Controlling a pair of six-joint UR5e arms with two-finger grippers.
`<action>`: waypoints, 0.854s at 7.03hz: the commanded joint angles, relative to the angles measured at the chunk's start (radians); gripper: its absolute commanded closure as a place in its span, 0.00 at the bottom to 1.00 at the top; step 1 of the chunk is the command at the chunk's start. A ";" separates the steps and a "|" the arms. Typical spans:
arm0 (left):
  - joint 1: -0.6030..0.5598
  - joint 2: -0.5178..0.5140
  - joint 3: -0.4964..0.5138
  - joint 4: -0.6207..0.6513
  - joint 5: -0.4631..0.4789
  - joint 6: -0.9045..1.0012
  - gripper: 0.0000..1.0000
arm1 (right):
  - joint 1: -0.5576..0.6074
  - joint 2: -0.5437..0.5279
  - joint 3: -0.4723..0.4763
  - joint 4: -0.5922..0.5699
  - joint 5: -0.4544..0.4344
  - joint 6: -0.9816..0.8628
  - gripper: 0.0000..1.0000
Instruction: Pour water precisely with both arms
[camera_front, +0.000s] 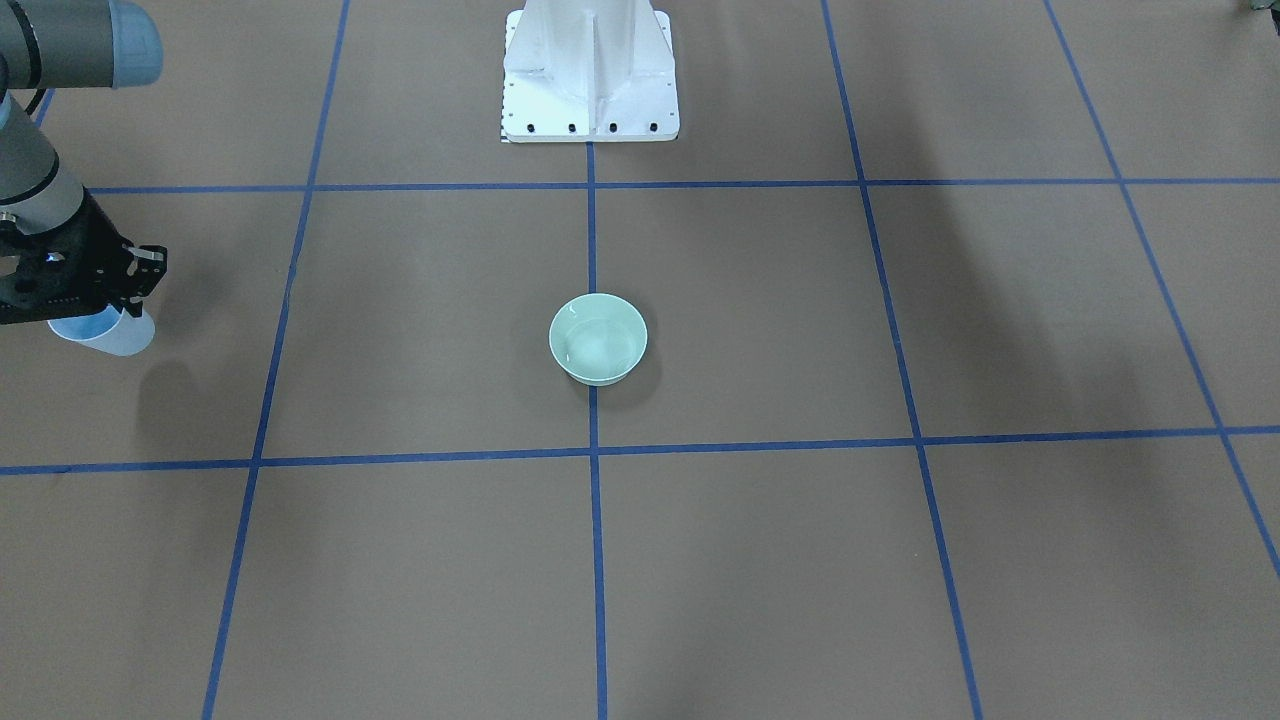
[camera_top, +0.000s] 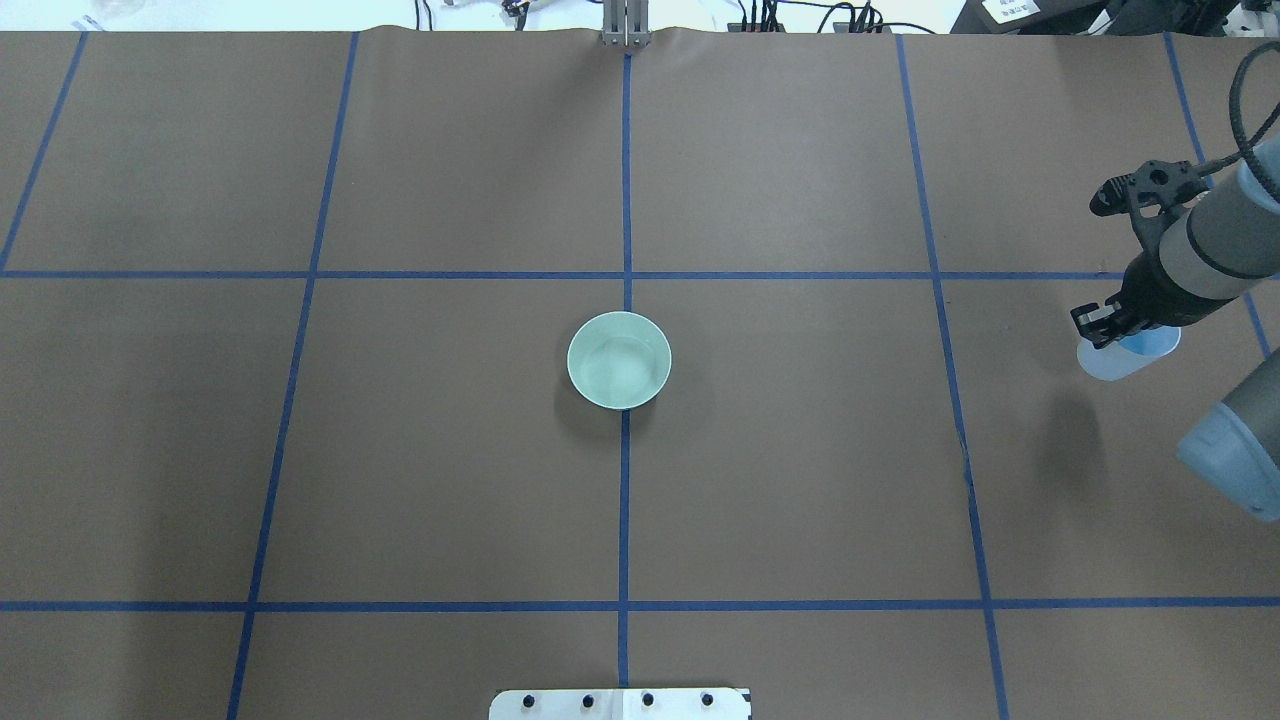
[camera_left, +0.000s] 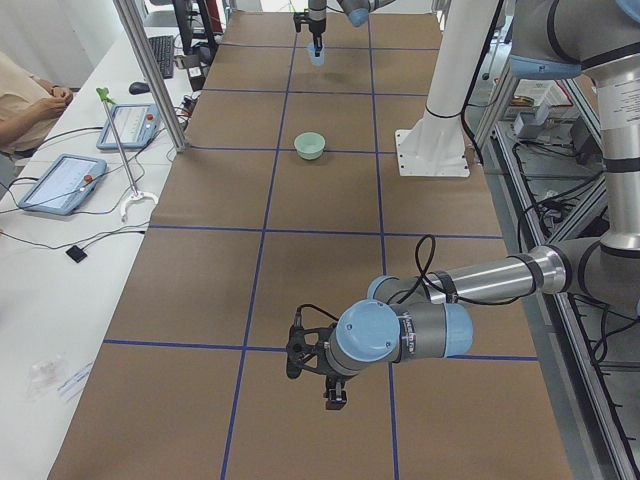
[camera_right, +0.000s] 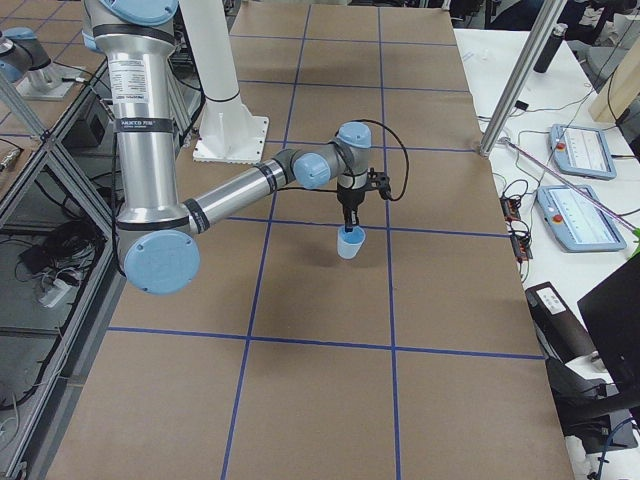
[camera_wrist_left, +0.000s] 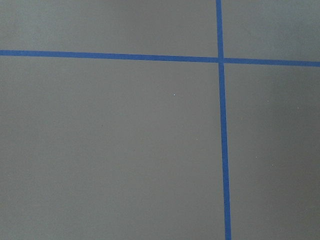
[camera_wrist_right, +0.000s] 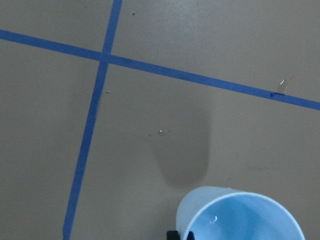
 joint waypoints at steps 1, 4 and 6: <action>0.000 0.000 0.000 0.000 0.000 0.000 0.00 | 0.007 -0.015 -0.069 0.095 0.002 -0.002 1.00; 0.000 0.000 -0.002 0.000 0.000 0.000 0.00 | 0.005 -0.058 -0.075 0.158 0.000 0.007 1.00; 0.000 0.000 -0.003 0.000 0.000 0.000 0.00 | 0.004 -0.055 -0.078 0.158 0.002 0.009 0.87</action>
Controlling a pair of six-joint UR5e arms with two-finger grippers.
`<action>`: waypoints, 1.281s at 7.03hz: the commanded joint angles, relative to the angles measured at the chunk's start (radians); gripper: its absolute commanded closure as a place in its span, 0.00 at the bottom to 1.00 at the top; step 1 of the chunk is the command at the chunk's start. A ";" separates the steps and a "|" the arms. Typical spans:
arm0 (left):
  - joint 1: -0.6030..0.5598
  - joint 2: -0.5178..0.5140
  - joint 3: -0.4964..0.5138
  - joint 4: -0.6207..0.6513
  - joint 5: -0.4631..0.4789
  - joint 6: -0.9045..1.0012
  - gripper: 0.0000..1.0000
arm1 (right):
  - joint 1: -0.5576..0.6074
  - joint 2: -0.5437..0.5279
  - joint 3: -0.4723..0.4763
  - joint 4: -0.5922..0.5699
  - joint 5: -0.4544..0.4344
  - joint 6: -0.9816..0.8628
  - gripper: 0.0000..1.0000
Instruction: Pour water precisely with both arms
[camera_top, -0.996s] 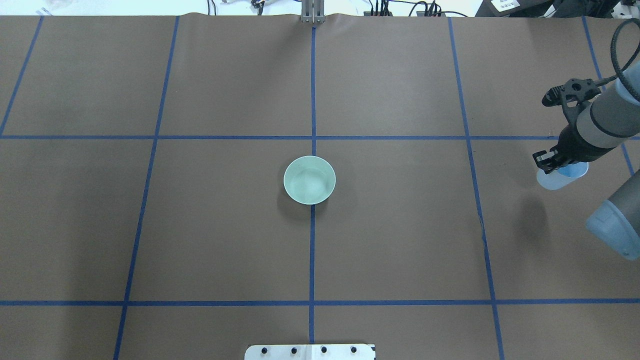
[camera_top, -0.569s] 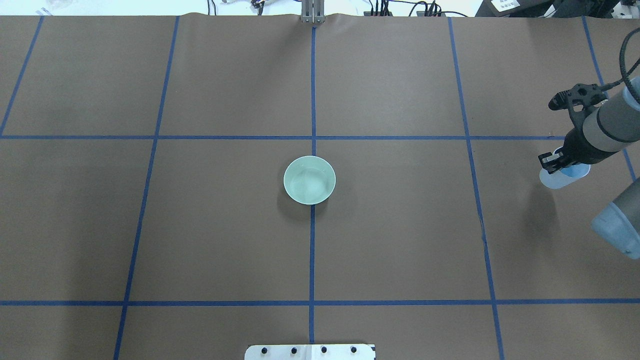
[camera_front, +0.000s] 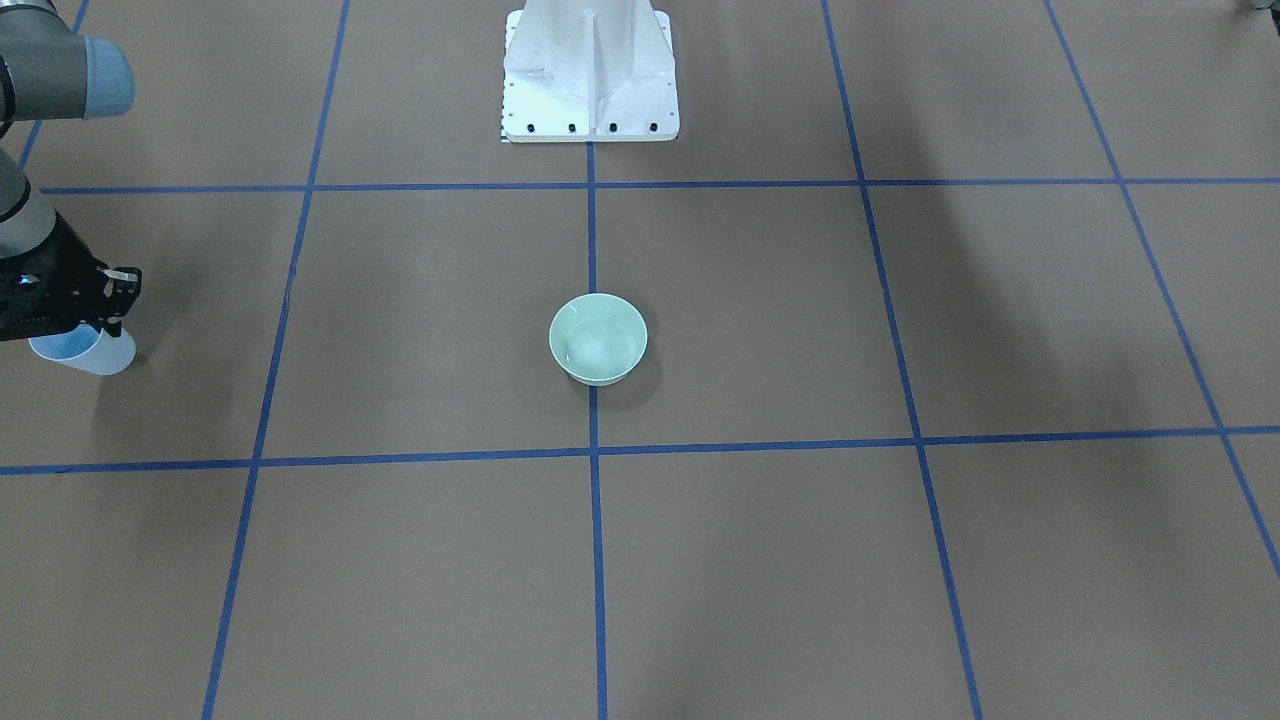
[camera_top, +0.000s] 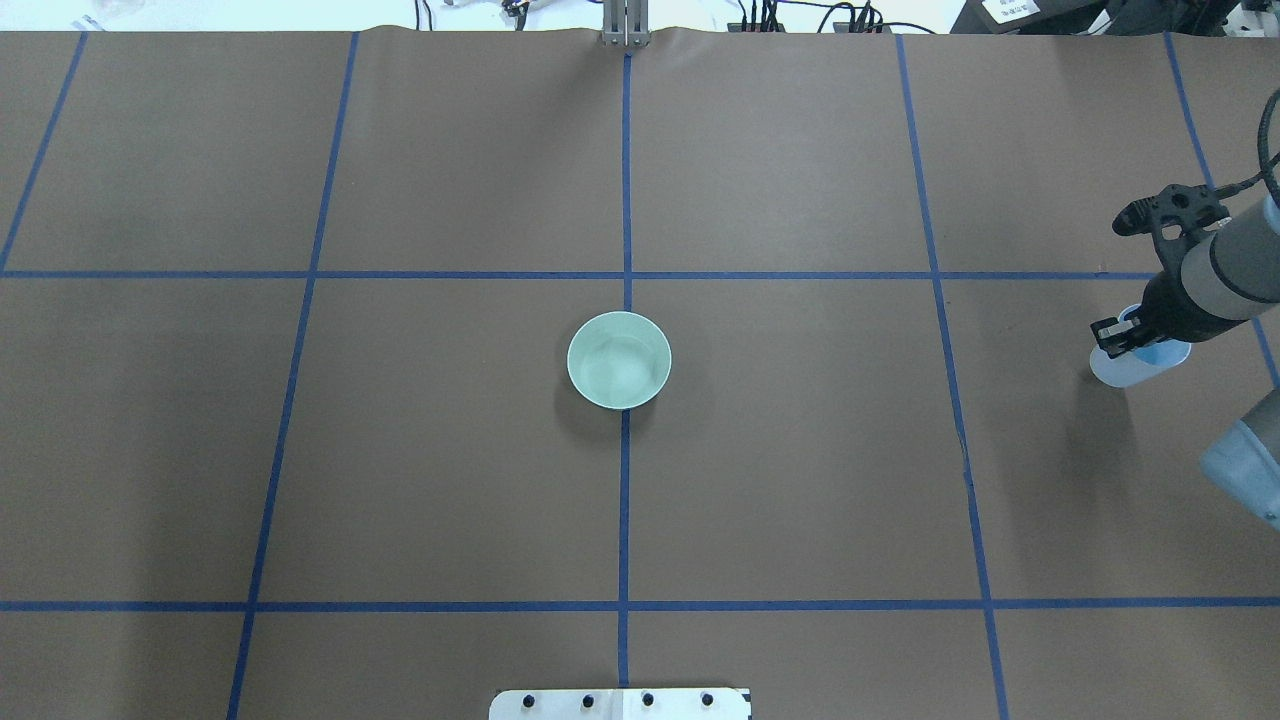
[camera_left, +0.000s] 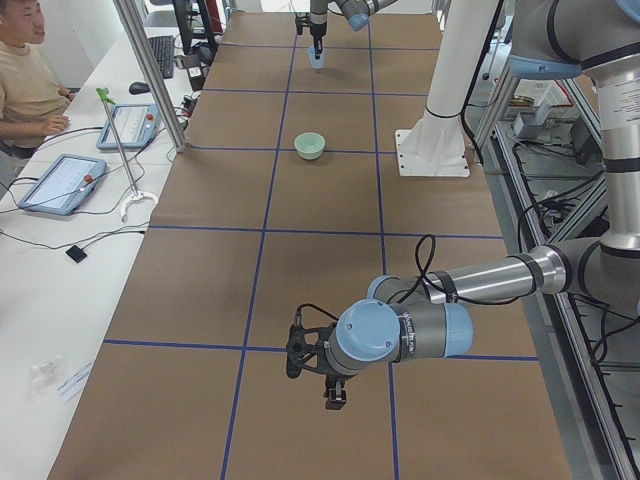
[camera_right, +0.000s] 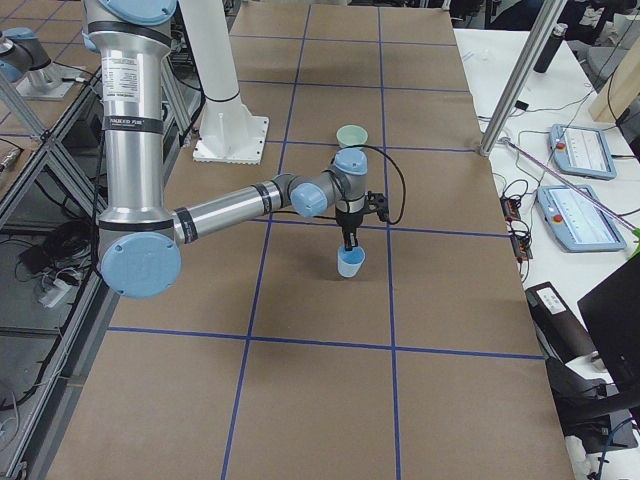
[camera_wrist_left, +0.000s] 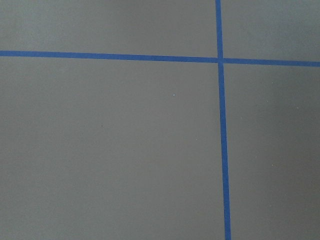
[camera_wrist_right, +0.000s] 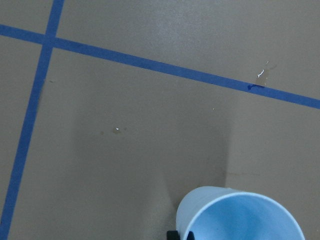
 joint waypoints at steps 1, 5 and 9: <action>0.000 0.000 -0.001 0.000 0.000 0.000 0.00 | -0.001 0.003 -0.002 0.002 0.001 0.000 0.76; 0.000 -0.009 -0.001 0.003 0.000 -0.003 0.00 | 0.008 0.071 0.006 0.002 0.019 -0.009 0.00; 0.012 -0.069 -0.119 0.101 0.002 -0.015 0.00 | 0.214 0.134 -0.011 -0.066 0.112 -0.120 0.00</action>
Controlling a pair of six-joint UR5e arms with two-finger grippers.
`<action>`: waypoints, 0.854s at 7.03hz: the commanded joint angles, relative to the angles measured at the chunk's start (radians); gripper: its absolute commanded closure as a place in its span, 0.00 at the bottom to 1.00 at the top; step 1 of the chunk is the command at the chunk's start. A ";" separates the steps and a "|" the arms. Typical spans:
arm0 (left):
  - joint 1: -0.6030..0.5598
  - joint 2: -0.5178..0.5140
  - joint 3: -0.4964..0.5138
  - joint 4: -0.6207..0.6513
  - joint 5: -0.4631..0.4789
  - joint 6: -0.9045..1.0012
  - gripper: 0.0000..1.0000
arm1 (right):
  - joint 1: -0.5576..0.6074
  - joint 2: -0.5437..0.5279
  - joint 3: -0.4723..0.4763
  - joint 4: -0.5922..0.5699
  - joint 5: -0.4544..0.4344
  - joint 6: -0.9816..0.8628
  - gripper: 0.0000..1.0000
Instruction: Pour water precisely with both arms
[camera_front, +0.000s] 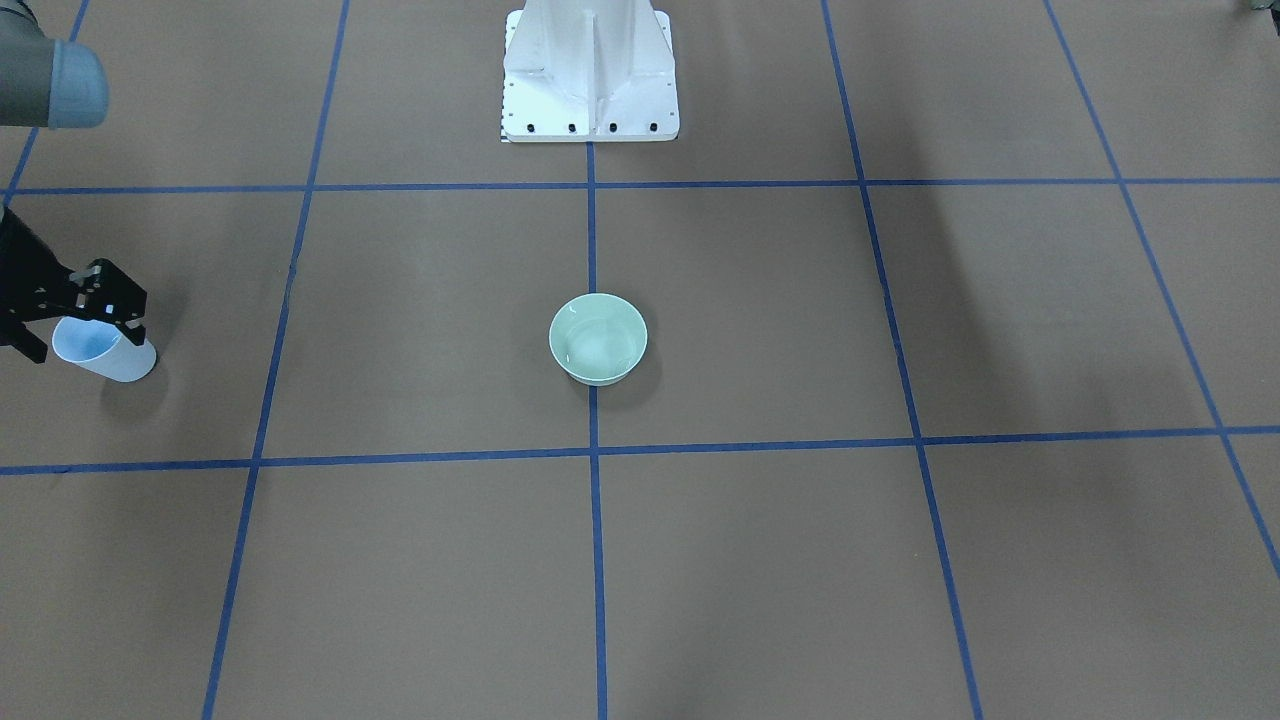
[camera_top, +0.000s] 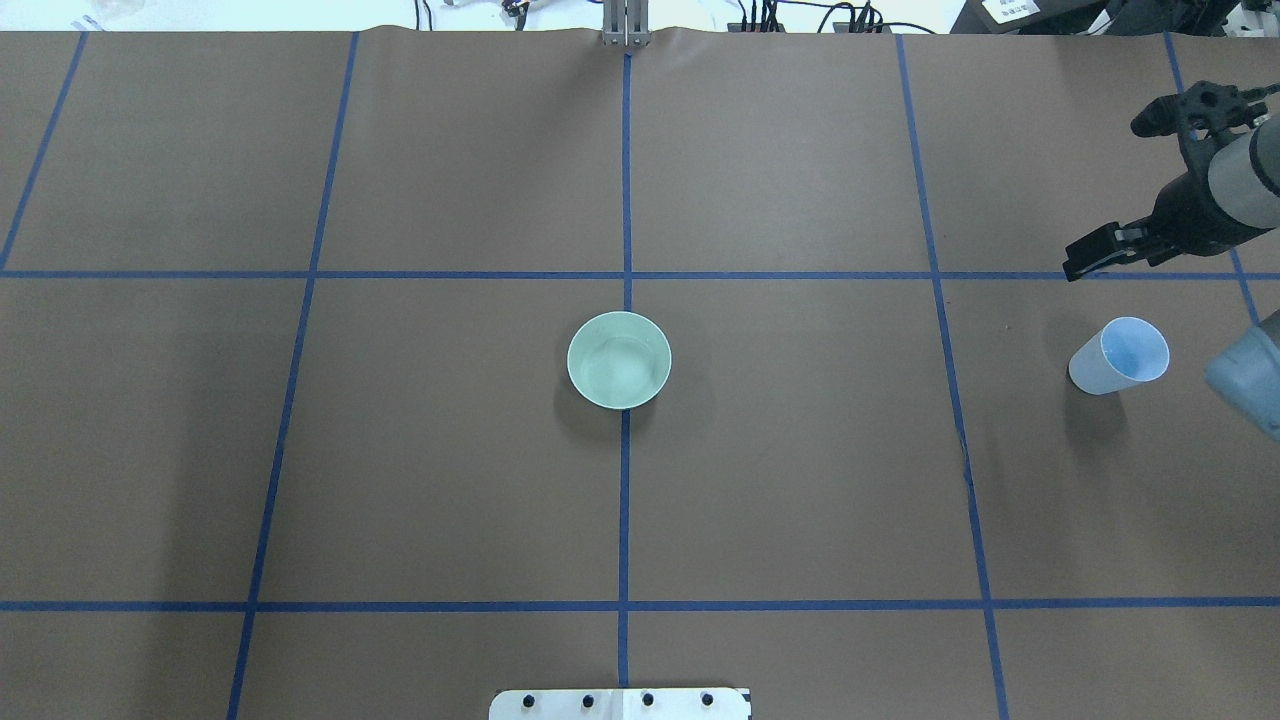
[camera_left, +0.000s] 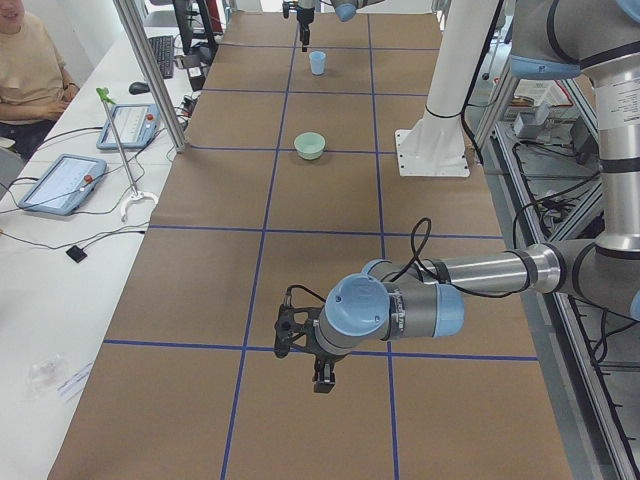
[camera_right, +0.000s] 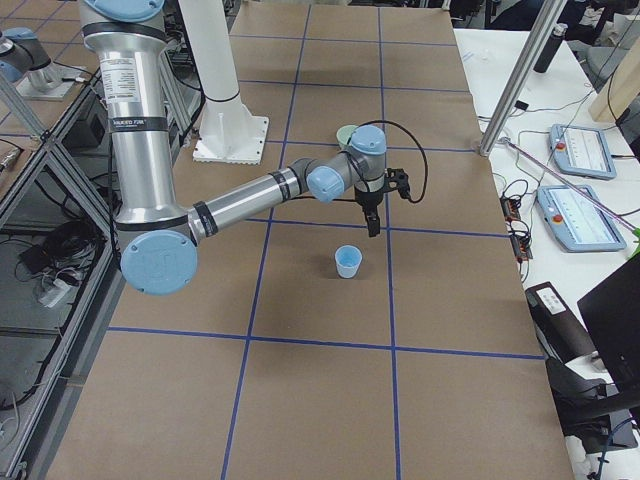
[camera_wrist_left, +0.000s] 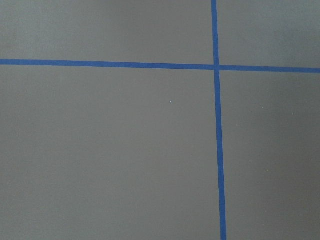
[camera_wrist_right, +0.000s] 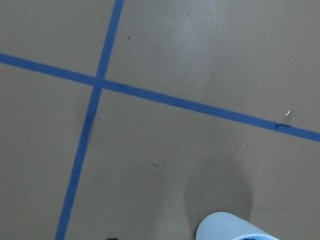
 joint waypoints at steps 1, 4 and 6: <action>0.054 -0.052 -0.060 0.033 -0.002 -0.024 0.00 | 0.129 0.043 -0.007 -0.152 0.007 -0.204 0.00; 0.243 -0.199 -0.109 0.024 -0.002 -0.225 0.00 | 0.328 0.041 -0.134 -0.194 0.089 -0.520 0.00; 0.324 -0.296 -0.102 0.028 -0.003 -0.284 0.00 | 0.410 0.023 -0.208 -0.196 0.122 -0.632 0.00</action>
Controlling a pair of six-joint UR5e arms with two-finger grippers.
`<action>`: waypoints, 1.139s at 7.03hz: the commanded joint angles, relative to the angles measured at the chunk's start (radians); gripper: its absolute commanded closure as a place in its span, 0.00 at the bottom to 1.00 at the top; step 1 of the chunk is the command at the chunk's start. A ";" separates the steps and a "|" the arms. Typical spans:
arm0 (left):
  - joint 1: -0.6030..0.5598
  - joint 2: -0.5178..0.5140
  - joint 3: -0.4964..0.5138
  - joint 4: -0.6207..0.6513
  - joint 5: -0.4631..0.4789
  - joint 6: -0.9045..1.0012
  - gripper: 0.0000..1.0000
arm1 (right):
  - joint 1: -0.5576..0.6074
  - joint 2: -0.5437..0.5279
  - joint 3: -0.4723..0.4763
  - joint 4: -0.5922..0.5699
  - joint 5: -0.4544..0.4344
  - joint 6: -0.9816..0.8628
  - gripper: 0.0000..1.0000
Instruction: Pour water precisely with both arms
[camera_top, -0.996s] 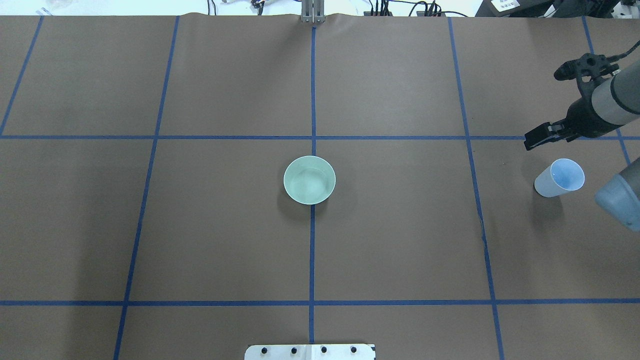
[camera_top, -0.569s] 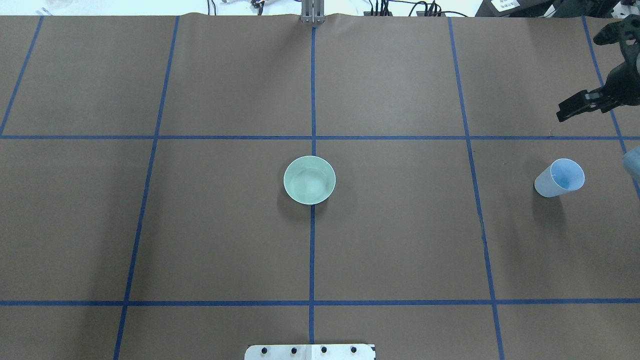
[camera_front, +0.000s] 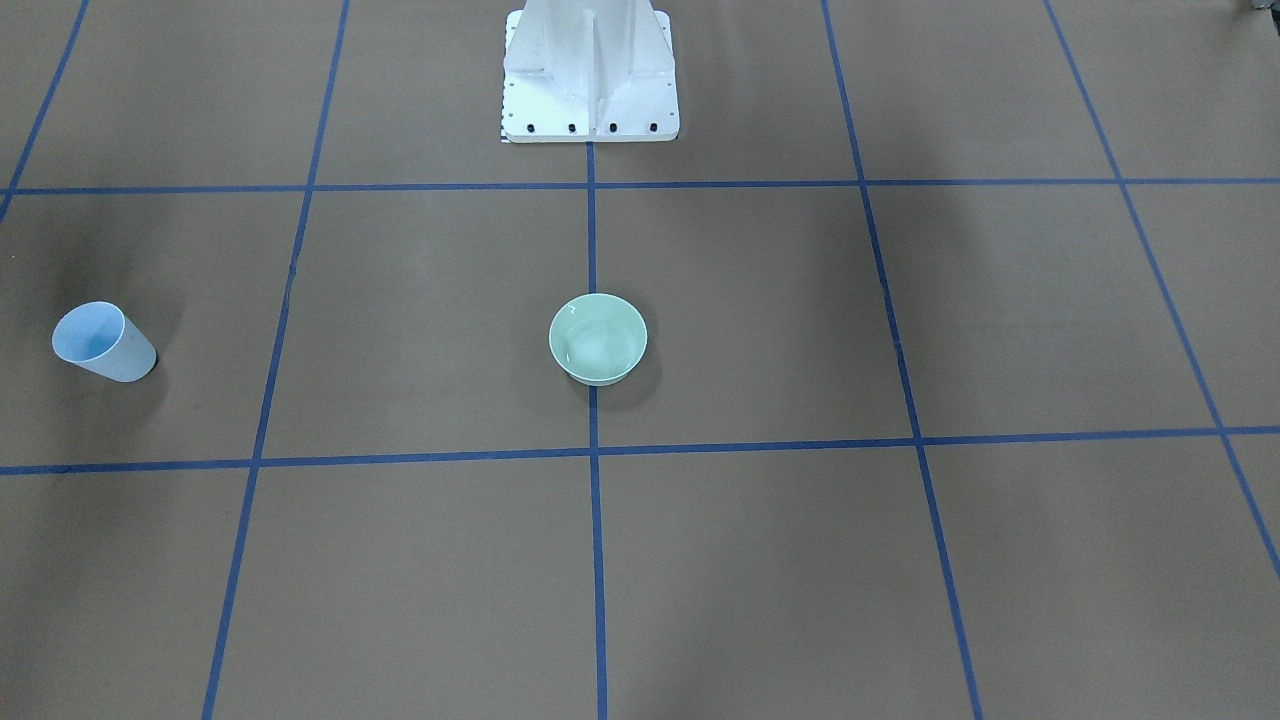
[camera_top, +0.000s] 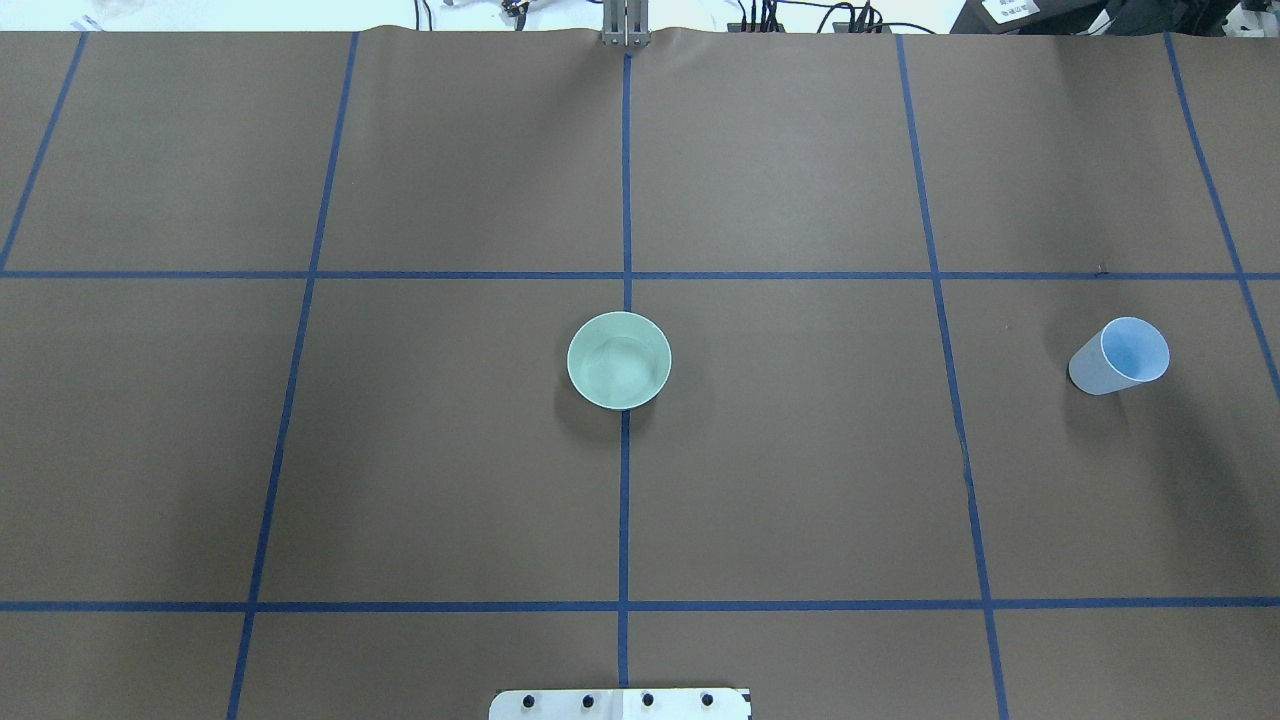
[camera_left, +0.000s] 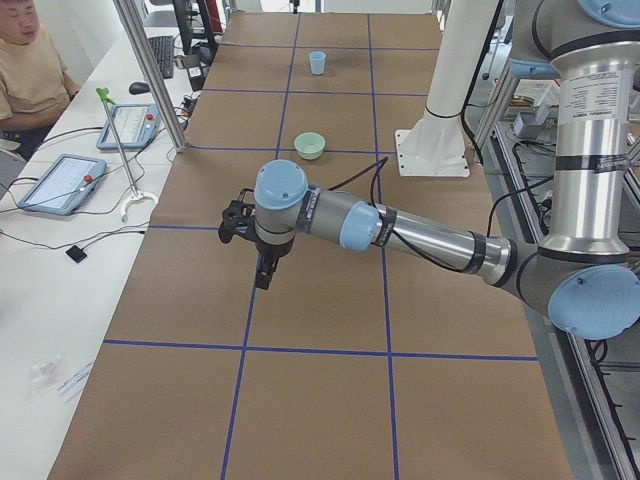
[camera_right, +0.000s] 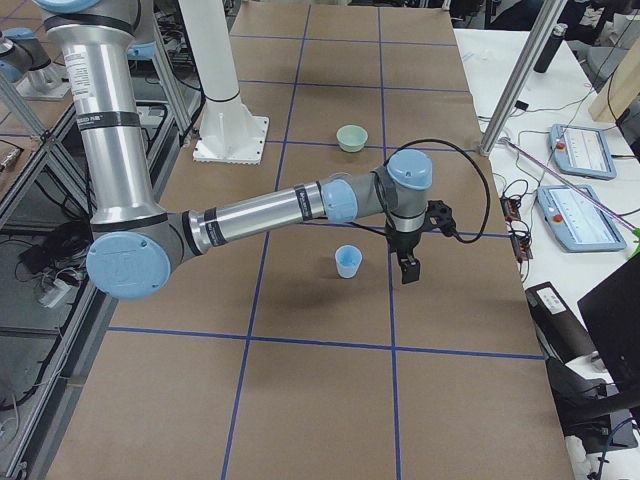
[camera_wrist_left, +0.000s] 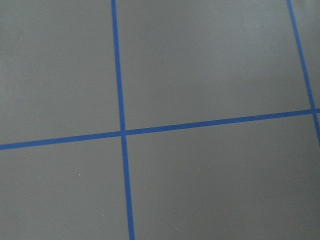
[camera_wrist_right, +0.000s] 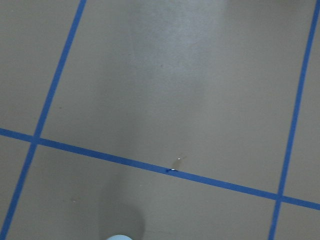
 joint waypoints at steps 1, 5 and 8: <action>0.055 -0.082 -0.015 -0.027 -0.013 -0.240 0.00 | 0.087 -0.043 -0.077 0.001 0.024 -0.114 0.00; 0.318 -0.186 -0.015 -0.263 0.007 -0.532 0.00 | 0.122 -0.149 -0.134 0.012 0.008 -0.208 0.00; 0.598 -0.307 -0.018 -0.333 0.238 -0.982 0.00 | 0.121 -0.149 -0.145 0.025 0.014 -0.199 0.00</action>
